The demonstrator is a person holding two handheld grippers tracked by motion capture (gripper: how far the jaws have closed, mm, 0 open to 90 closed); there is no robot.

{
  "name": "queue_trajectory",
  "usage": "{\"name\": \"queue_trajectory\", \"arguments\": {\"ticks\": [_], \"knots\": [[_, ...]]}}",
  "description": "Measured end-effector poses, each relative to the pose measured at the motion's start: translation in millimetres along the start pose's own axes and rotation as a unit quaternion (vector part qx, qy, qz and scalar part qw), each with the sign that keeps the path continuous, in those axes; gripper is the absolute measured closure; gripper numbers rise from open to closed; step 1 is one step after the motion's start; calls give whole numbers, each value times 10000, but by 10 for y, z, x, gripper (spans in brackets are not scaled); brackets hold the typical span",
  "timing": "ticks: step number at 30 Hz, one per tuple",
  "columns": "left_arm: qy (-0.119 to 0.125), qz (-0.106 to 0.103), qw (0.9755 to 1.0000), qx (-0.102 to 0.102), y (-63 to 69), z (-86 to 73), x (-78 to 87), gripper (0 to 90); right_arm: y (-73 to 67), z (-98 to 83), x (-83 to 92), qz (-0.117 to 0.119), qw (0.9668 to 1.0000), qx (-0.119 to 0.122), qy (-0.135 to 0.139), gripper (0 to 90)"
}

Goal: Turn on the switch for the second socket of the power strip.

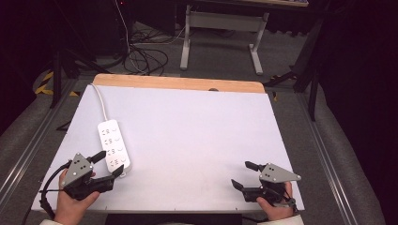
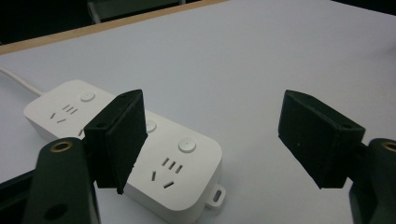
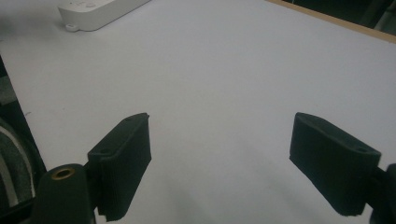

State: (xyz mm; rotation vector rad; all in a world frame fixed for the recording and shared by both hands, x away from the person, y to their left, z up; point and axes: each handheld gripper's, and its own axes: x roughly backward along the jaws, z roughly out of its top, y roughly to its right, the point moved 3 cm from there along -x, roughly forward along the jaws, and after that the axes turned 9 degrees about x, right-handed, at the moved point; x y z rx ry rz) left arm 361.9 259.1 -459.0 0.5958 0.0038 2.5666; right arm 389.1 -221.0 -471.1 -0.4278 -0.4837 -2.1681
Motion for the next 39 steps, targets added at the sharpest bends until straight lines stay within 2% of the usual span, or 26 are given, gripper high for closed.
{"name": "queue_trajectory", "arguments": {"ticks": [5,8,12,16,22,24,27,33,37,39], "knots": [[42,153,9997,-192,22,5,10,241,0,-1,5,-20,10000,-8,16,212],[16,161,9995,-263,30,8,11,249,5,-6,3,-11,10000,-23,18,213],[-11,149,9995,-266,28,11,11,258,8,-7,-3,3,10000,-65,30,213],[-23,144,9998,-169,25,25,10,278,4,-8,-7,6,10000,-54,14,213],[-190,131,9997,-75,-17,42,13,306,7,-11,-6,7,10000,-81,30,216],[-213,191,9996,-71,-32,52,13,314,7,-10,-6,5,10000,-80,33,217],[-226,205,9995,-38,-39,83,21,364,7,-12,-7,2,10000,-85,33,218],[-303,274,9990,-182,-39,174,25,435,10,-15,-12,-4,9999,-102,28,219],[-313,341,9988,-156,-51,231,37,478,9,-16,-16,2,10000,-96,19,219],[-317,302,9990,-83,-66,256,39,495,9,-17,-17,4,10000,-98,18,220]]}}
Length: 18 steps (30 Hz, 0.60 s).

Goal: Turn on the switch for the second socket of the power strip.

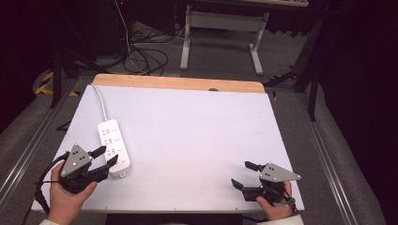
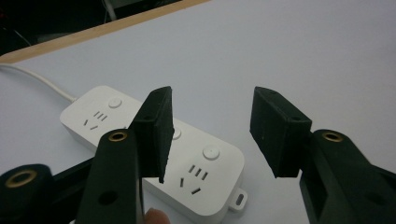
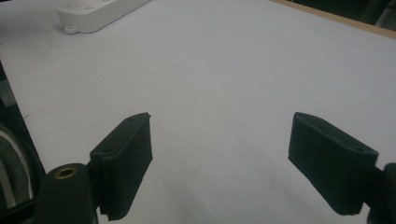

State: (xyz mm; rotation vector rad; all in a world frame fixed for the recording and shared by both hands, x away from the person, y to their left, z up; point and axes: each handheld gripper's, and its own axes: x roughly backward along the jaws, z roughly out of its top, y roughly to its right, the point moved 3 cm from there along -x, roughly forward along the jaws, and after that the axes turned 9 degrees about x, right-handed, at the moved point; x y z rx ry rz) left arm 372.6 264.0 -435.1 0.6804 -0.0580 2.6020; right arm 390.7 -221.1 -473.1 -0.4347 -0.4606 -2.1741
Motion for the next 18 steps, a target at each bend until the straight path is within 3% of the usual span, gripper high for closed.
{"name": "queue_trajectory", "arguments": {"ticks": [18], "knots": [[72,-12,10000,11,-55,290,-98,513,3,-6,-2,46,10000,-5,-6,220]]}}
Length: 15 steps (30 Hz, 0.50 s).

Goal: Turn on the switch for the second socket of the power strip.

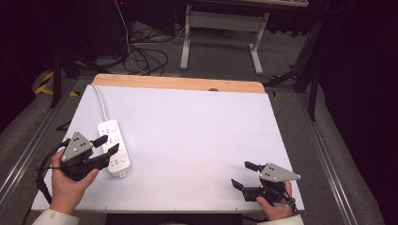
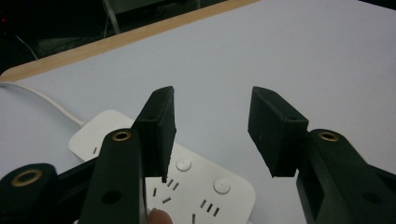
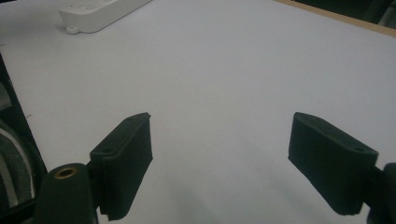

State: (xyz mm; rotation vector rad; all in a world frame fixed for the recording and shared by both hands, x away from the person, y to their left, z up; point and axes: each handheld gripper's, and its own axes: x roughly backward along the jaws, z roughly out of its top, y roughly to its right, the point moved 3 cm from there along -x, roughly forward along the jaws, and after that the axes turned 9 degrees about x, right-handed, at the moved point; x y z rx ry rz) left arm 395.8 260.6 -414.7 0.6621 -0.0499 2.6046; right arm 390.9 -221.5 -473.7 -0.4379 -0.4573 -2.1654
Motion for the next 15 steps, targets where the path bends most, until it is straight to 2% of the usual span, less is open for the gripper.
{"name": "queue_trajectory", "arguments": {"ticks": [1,7,11,12,15], "knots": [[-29,25,10000,-52,-8,14,-2,514,0,0,0,-1,10000,1,0,220],[-120,9,9999,-18,-28,56,-68,546,-3,-2,-2,16,10000,-10,-4,220],[-184,65,9998,-44,-51,101,-110,643,-5,-2,-9,46,10000,-9,1,225],[-202,51,9998,8,-51,109,-124,681,-9,-1,-8,52,10000,-12,-1,225],[-210,-15,9997,-92,-66,133,-162,786,-8,0,-6,45,10000,-12,5,225]]}}
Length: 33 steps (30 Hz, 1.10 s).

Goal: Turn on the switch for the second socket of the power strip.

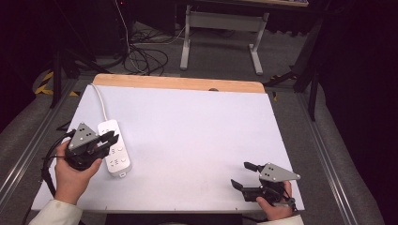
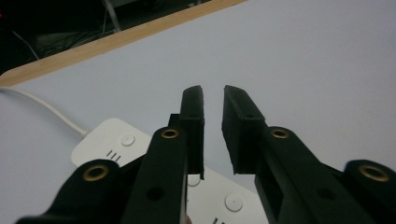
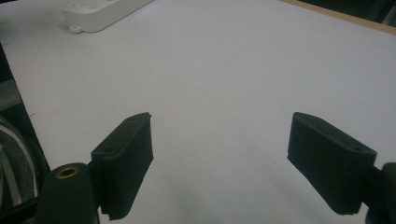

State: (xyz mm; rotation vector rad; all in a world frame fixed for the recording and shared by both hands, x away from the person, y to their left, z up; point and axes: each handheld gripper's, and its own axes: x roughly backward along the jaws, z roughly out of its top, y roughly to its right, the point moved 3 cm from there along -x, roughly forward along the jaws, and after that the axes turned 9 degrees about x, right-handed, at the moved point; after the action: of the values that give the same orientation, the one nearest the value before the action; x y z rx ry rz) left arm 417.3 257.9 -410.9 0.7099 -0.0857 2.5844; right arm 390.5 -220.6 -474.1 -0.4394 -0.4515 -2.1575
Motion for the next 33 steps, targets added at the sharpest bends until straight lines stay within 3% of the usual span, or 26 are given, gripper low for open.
{"name": "queue_trajectory", "arguments": {"ticks": [5,18,25,33], "knots": [[-232,77,9997,73,-79,1,-100,891,-2,1,-4,18,10000,12,2,227],[-554,173,9968,557,-311,14,-360,897,-1,-1,-3,34,10000,4,11,228],[-735,252,9948,651,-389,-6,-476,897,-3,0,-5,42,10000,20,10,229],[-1002,364,9926,581,-447,-48,-612,897,-7,5,4,54,10000,50,53,228]]}}
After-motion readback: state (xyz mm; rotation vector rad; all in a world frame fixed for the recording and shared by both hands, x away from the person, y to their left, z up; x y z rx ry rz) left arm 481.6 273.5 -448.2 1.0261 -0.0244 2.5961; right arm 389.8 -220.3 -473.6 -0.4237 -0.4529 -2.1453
